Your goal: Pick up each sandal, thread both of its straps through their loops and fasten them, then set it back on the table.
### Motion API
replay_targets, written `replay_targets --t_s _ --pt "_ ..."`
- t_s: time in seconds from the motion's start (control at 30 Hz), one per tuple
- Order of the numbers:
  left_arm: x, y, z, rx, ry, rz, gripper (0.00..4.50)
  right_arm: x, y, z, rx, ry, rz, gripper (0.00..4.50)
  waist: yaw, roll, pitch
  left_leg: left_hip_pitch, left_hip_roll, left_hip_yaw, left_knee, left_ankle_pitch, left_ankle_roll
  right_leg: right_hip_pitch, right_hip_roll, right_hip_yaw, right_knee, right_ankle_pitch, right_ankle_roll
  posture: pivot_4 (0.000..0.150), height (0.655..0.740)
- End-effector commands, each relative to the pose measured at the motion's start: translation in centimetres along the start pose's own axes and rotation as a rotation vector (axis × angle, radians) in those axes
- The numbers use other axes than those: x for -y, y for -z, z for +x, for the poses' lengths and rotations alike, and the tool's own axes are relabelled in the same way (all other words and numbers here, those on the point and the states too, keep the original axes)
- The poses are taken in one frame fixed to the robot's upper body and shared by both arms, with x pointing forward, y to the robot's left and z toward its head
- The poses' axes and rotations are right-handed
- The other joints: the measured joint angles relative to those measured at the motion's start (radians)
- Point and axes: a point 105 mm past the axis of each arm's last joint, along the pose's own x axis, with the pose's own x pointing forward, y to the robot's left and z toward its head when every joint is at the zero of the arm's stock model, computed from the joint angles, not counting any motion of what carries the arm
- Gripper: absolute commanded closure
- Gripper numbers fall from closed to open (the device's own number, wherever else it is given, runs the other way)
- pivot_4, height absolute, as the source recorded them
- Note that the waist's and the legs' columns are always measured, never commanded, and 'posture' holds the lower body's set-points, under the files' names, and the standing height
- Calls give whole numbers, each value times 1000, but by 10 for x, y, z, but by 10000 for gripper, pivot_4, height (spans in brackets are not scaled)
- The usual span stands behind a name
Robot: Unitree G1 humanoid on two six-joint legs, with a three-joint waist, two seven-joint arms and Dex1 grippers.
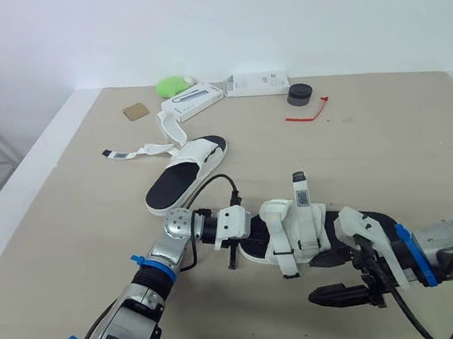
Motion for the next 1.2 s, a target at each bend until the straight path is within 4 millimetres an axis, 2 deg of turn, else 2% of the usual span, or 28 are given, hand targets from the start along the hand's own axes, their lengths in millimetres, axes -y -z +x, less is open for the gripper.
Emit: replay_targets --t_s 0.03,0.43,0.53,0.57,0.6,0.67,0.73,0.9,1.0,1.1,1.2 --pt "46 59 -9 -218 118 -214 45000 3 -8 6 33 8 -1 6772 0 0 0 0 0 0 0 0 0 0 0 0 0 0 0 1500 7400" --pt "45 59 -9 -215 111 -214 45000 5 -14 24 36 -22 52 6772 0 0 0 0 0 -1 0 0 0 0 0 0 0 0 -3 1500 7400" --pt "44 59 -9 -217 109 -214 45000 5 -14 24 31 -22 57 19158 0 1 -1 0 0 -1 0 0 1 0 0 0 0 1 -3 1500 7400" --pt "44 59 -9 -217 109 -214 45000 5 -14 24 32 -24 65 24634 0 1 -1 0 0 -1 0 0 1 0 0 0 0 1 -3 1500 7400" --pt "44 59 -9 -217 108 -213 45000 6 -14 24 33 -26 69 33328 0 1 -1 0 0 -1 0 0 1 0 0 0 0 1 -3 1500 7400" --pt "44 59 -9 -217 107 -213 45000 5 -14 25 34 -28 72 37268 0 1 -1 0 0 -1 0 1 1 0 1 0 0 2 -2 1500 7400" --pt "43 59 -9 -217 106 -213 45000 3 -15 25 35 -35 72 44079 0 1 -1 0 0 -1 0 1 1 0 1 0 0 2 -2 1500 7400" --pt "43 59 -10 -219 105 -214 45000 -6 -19 21 49 -88 64 44079 0 1 -1 0 0 -1 0 1 1 0 1 0 0 2 -1 1500 7400" --pt "43 60 -10 -220 104 -214 45000 -29 -30 8 103 -218 27 44079 1 2 0 0 0 -1 0 1 1 0 1 0 0 2 -1 1500 7400" --pt "43 60 -10 -220 103 -213 45000 -42 -49 -7 177 -302 -10 44079 0 1 0 0 0 -1 0 1 1 1 1 0 0 2 -1 1500 7400" --pt "43 60 -10 -220 102 -213 45000 -45 -69 -20 258 -336 -35 44079 0 1 1 0 0 -1 1 1 2 1 1 0 0 2 0 1500 7400"
